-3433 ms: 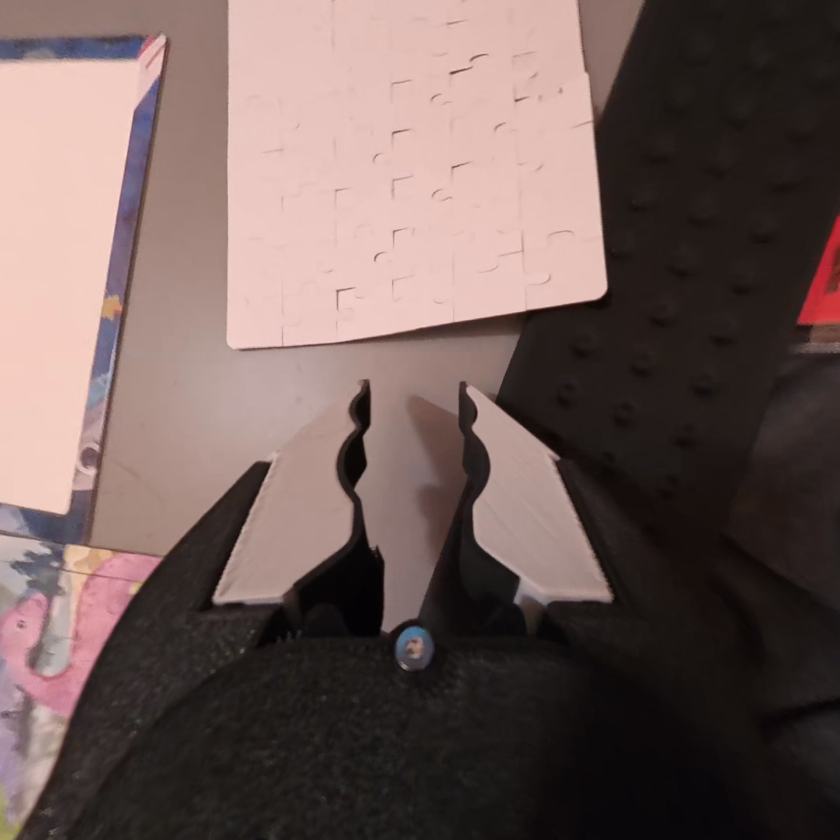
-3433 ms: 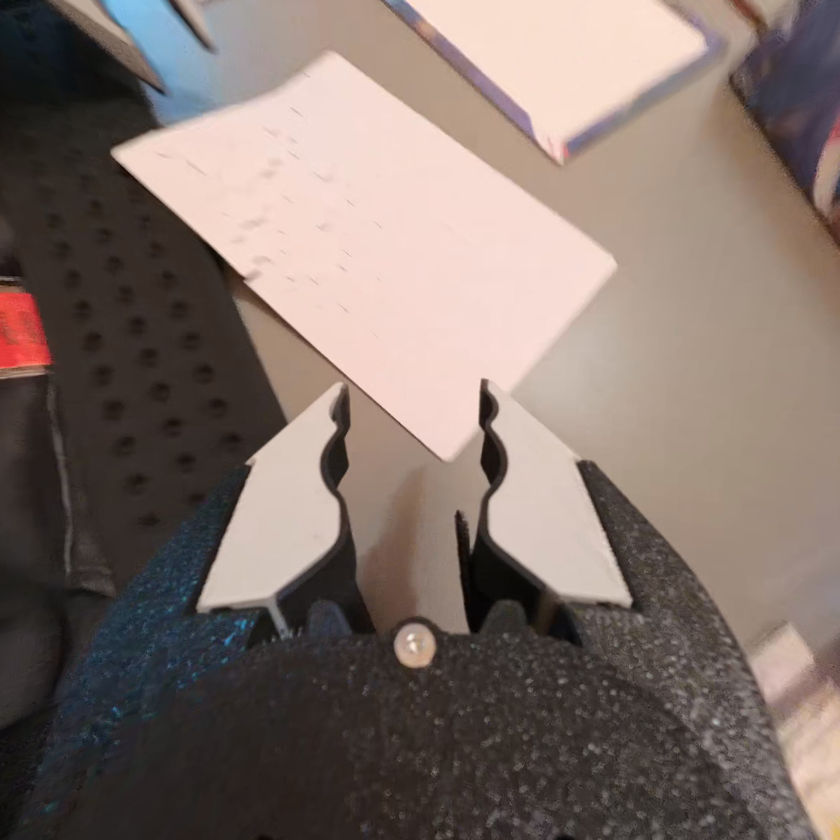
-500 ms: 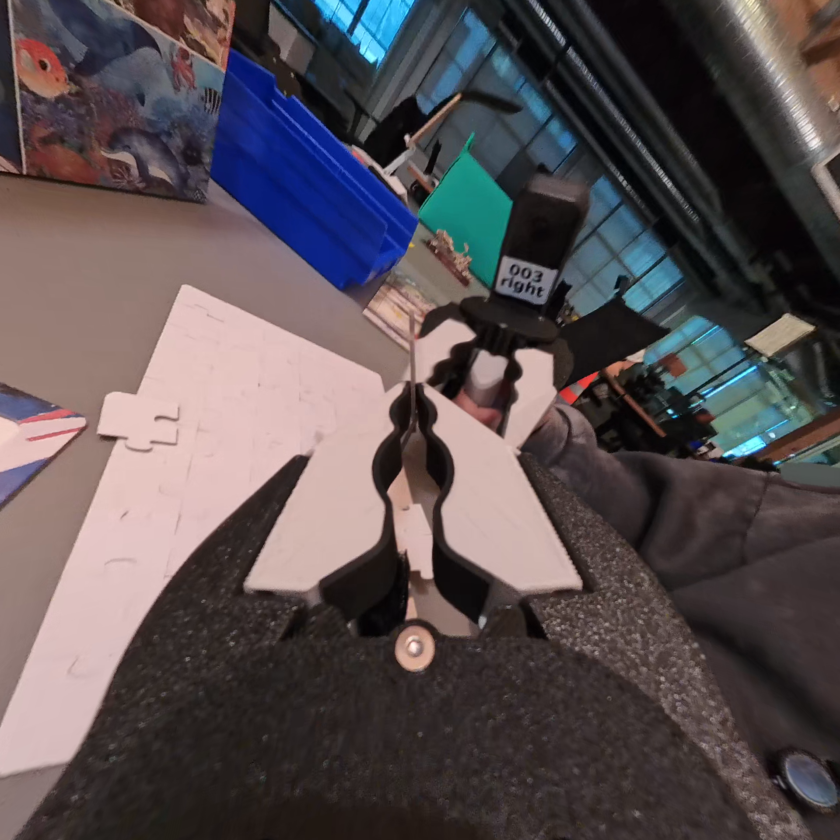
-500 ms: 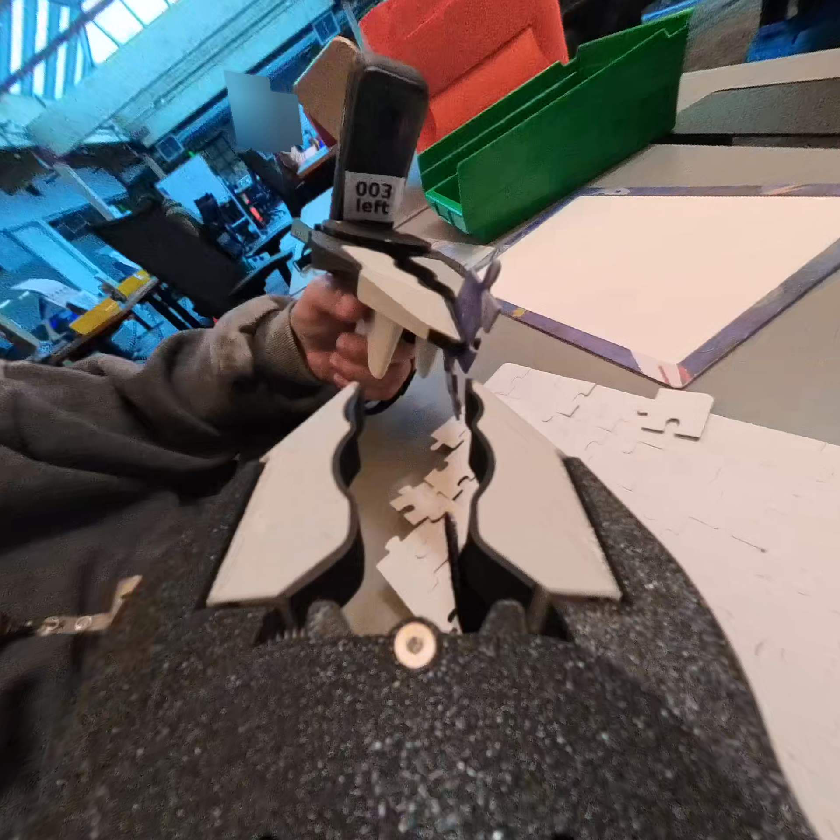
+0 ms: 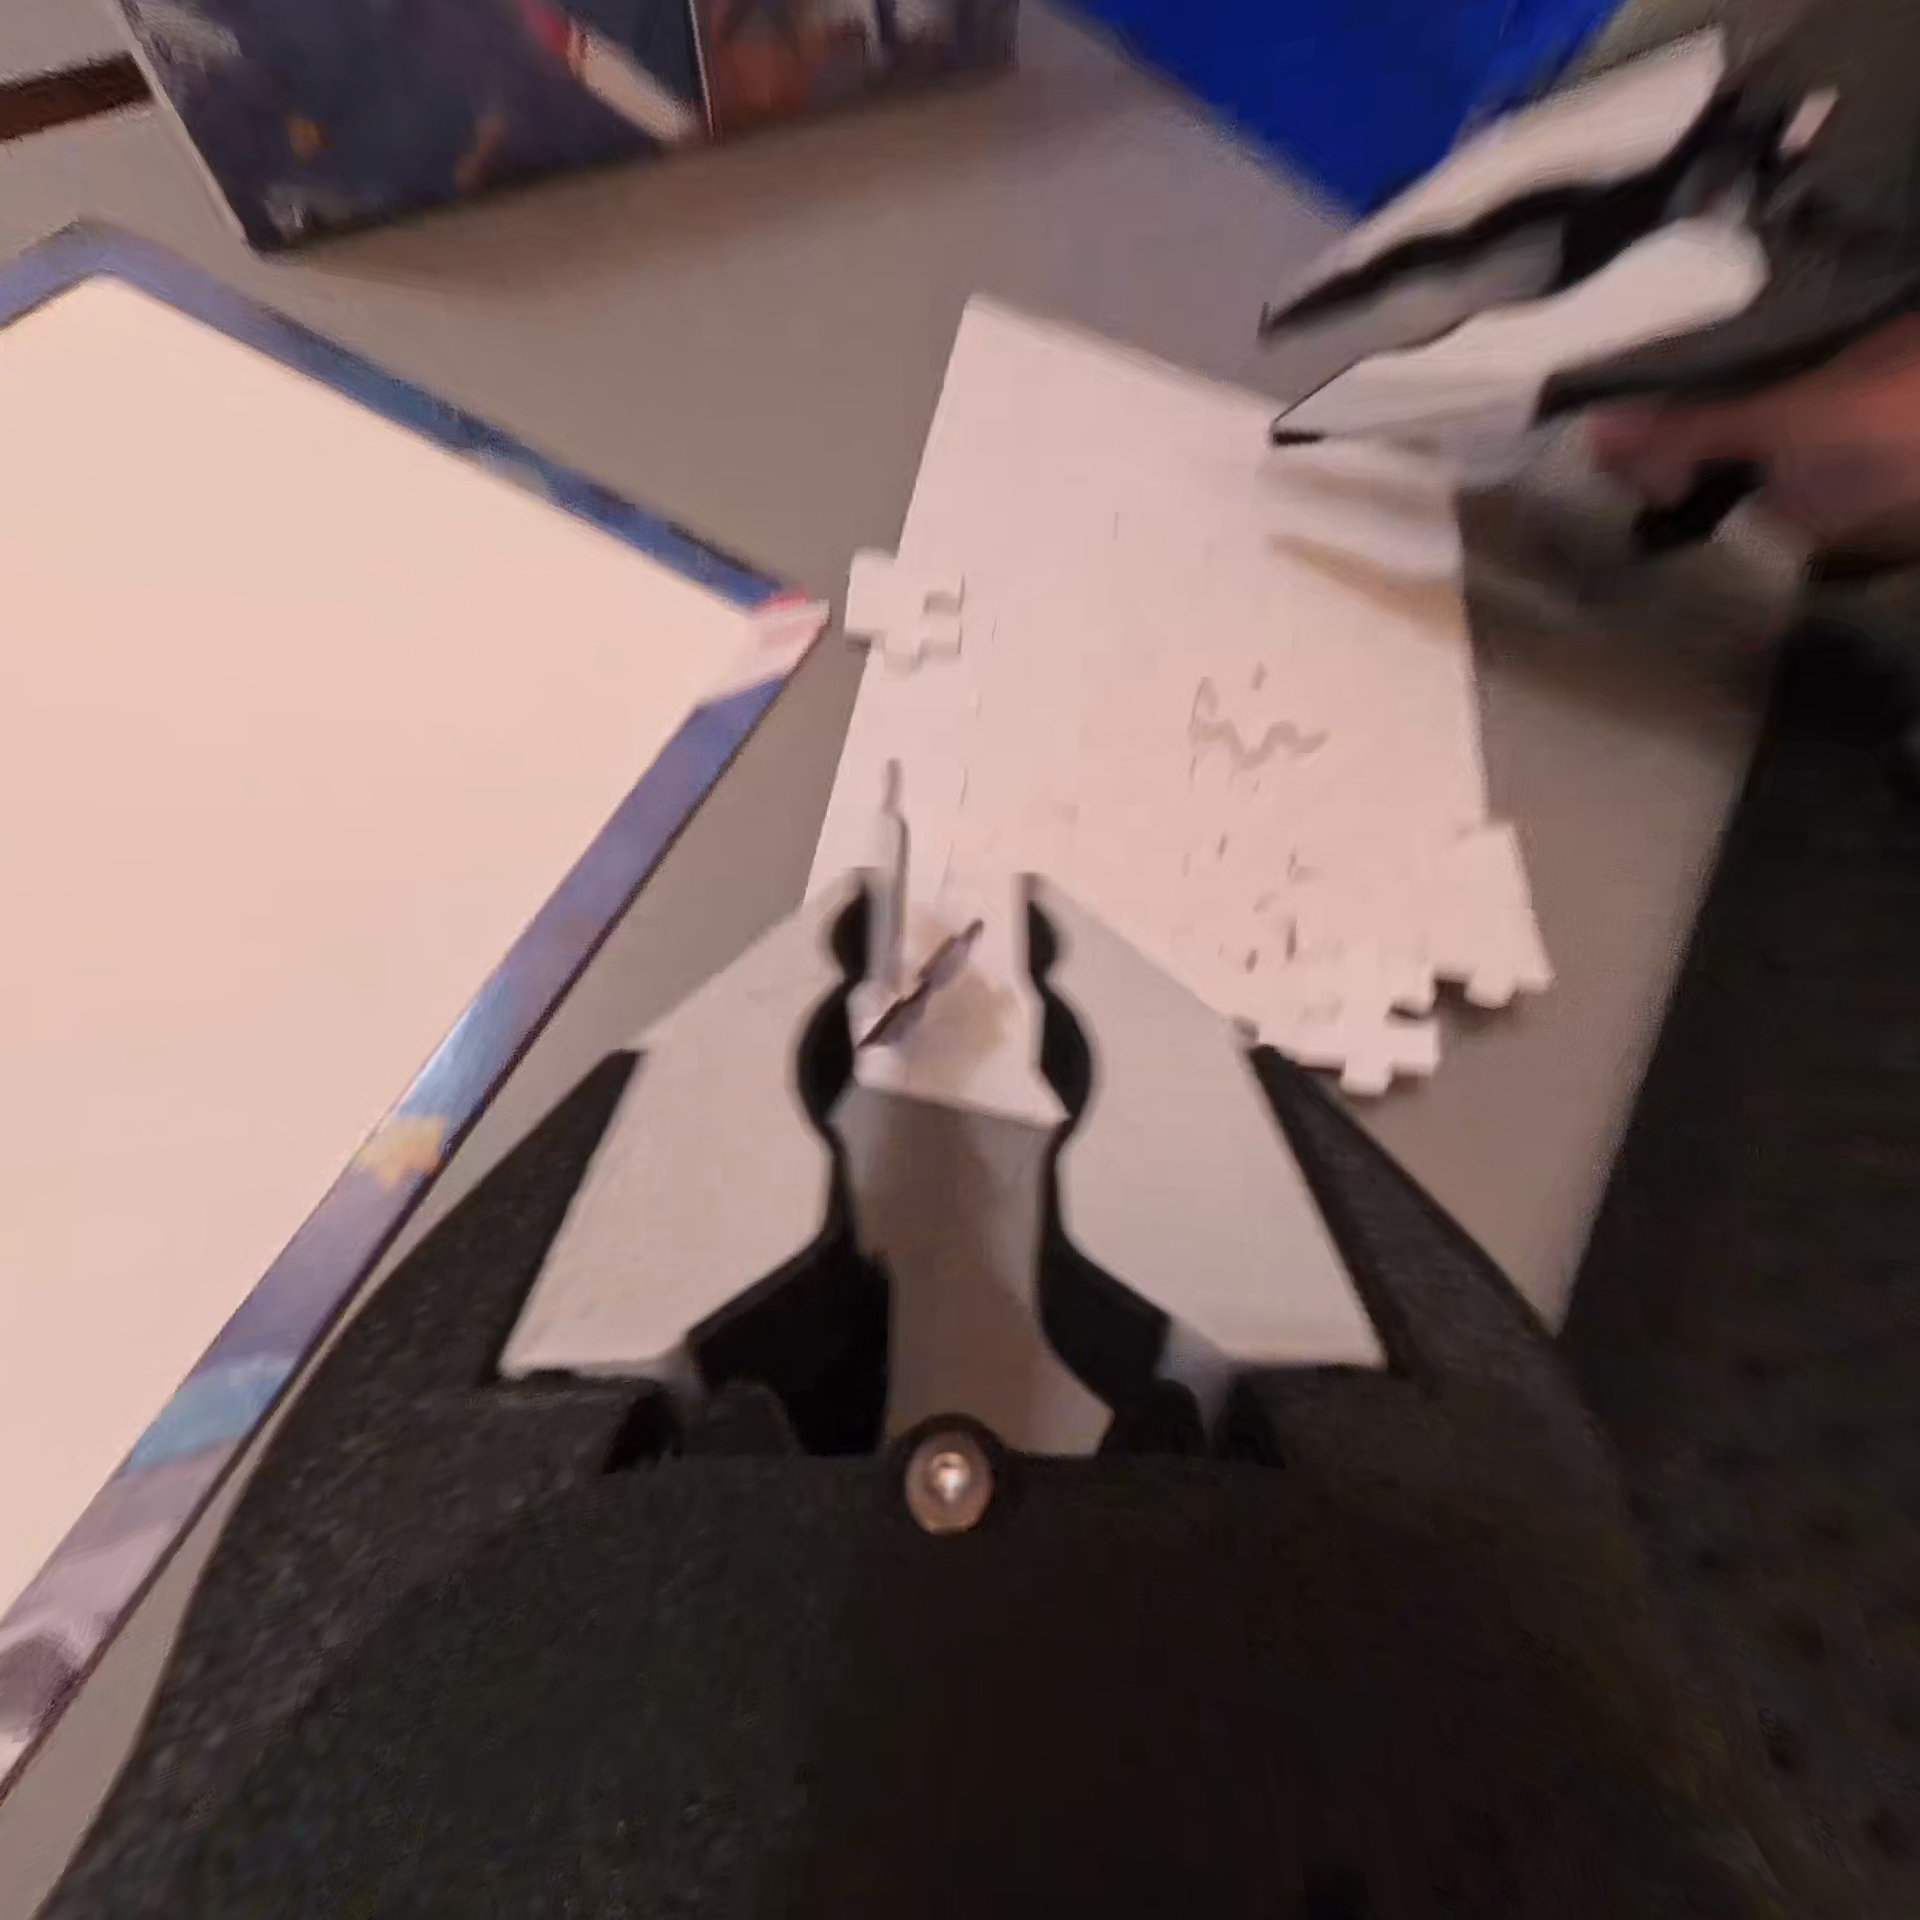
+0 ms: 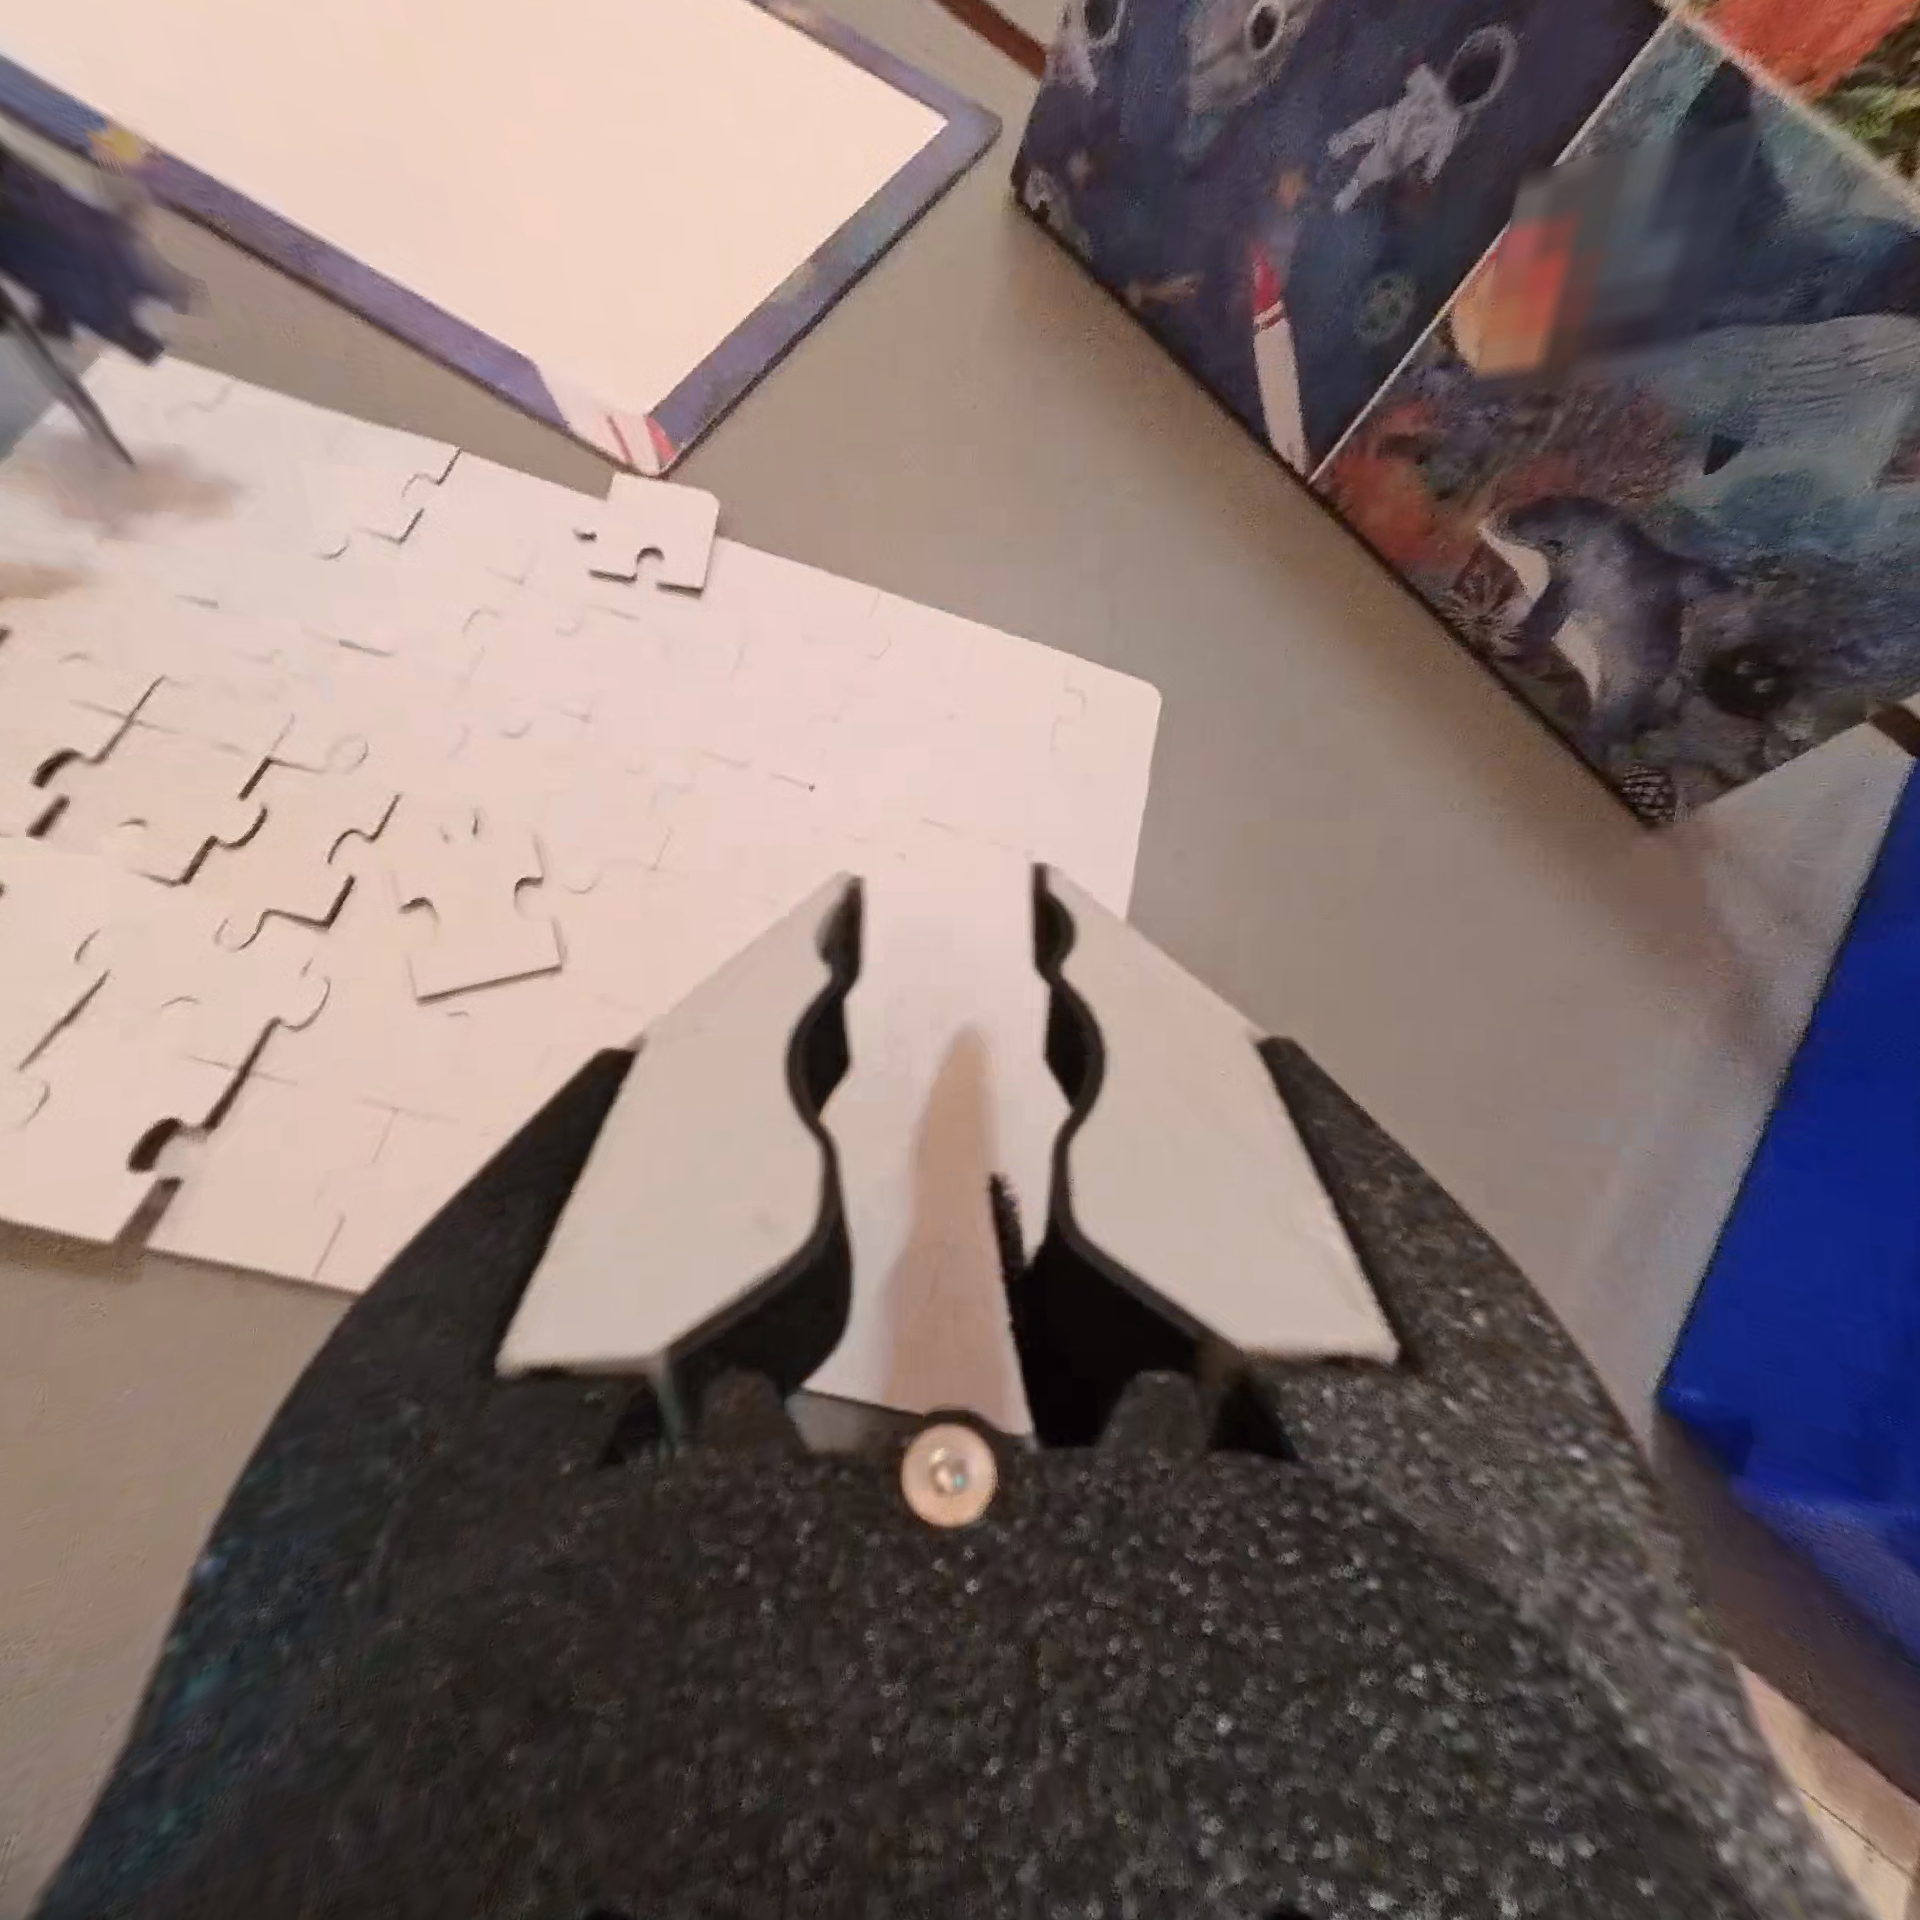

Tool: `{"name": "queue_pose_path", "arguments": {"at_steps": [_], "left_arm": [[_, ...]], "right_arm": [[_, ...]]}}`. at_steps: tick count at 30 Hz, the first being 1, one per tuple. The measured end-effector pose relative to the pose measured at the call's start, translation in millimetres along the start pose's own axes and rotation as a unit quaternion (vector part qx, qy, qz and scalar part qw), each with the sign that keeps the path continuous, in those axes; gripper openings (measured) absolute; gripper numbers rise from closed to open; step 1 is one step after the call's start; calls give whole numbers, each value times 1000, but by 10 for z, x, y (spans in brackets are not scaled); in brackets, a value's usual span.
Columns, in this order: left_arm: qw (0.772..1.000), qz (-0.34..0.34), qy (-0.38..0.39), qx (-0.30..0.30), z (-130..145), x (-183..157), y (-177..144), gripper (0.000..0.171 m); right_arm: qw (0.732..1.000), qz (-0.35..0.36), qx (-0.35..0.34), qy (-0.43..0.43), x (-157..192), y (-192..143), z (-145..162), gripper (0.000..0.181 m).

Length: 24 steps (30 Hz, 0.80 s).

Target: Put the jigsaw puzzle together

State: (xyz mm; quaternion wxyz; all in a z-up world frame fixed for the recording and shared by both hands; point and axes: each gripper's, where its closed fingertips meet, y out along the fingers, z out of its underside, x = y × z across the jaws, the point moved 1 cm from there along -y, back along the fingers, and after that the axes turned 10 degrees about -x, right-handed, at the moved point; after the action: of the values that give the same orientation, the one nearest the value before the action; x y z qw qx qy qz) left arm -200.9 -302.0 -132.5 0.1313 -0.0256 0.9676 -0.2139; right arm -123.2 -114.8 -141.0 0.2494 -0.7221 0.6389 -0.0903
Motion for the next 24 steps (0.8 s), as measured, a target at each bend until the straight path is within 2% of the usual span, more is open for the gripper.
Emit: {"name": "queue_pose_path", "arguments": {"at_steps": [1, 3, 5, 6, 7, 11, 13, 15, 16, 17, 18, 21, 23, 24], "left_arm": [[999, -11, 23, 23, 92, 21, -39, 48], [998, -8, 61, 1, 37, -74, -131, 57], [993, 18, 113, -33, -102, -302, -219, 56], [988, 41, 148, -32, -108, -457, -244, 55], [980, 67, 189, -14, -50, -622, -249, 53], [923, 68, 363, 106, 402, -901, -28, 53], [905, 72, 394, 141, 579, -971, 112, 53], [913, 82, 380, 123, 564, -1052, 206, 32], [916, 79, 372, 124, 565, -1033, 229, 12], [917, 71, 371, 128, 573, -991, 241, 3], [919, 60, 368, 125, 559, -939, 248, 2], [943, 37, 319, 87, 395, -836, 230, 0], [960, 32, 278, 34, 183, -822, 186, 0], [966, 31, 257, 10, 82, -816, 155, 0]], "right_arm": [[1000, -22, 10, 2, 78, -3, 31, 51], [995, -97, -7, -14, 376, -79, -52, 68], [973, -220, -47, -57, 895, -303, -206, 63], [955, -279, -65, -77, 1165, -448, -252, 50], [943, -310, -66, -98, 1354, -540, -259, 40], [941, -289, 13, -173, 1609, -445, -90, 48], [941, -275, 23, -198, 1674, -341, -31, 46], [939, -272, 40, -206, 1730, -243, 68, 42], [937, -285, 41, -198, 1776, -238, 79, 30], [937, -290, 44, -189, 1778, -241, 83, 12], [937, -284, 59, -193, 1741, -244, 131, 0], [946, -270, 46, -174, 1629, -251, 73, 0], [961, -217, 13, -172, 1428, -223, -86, 0], [962, -217, -5, -164, 1404, -253, -161, 0]]}}
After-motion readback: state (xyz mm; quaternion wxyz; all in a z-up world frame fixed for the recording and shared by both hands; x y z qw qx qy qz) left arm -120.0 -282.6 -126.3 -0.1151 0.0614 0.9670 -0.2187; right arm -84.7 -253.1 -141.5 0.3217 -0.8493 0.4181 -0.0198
